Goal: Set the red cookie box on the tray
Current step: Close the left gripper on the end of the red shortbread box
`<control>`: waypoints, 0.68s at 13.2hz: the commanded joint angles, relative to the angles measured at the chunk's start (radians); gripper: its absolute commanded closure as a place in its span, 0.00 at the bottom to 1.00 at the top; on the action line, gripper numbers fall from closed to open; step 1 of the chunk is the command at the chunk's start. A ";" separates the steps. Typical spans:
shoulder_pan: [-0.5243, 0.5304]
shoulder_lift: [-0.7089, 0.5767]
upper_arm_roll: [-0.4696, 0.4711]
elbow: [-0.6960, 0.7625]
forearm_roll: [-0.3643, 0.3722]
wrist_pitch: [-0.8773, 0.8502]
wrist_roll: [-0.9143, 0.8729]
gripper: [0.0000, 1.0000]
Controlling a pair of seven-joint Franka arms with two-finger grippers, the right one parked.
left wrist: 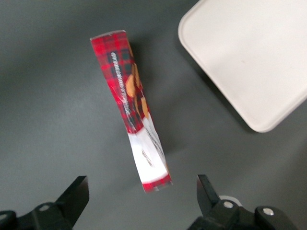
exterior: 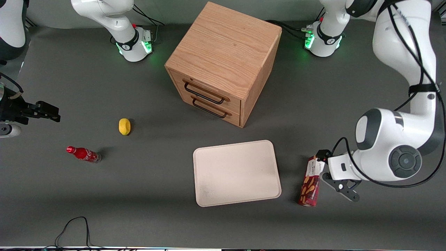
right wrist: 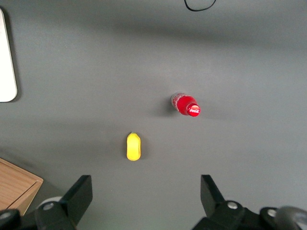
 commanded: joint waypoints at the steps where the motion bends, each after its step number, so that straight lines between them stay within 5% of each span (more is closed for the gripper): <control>1: -0.001 0.058 0.003 0.027 0.004 0.069 0.015 0.00; 9: -0.014 0.115 0.003 -0.074 0.033 0.254 -0.105 0.02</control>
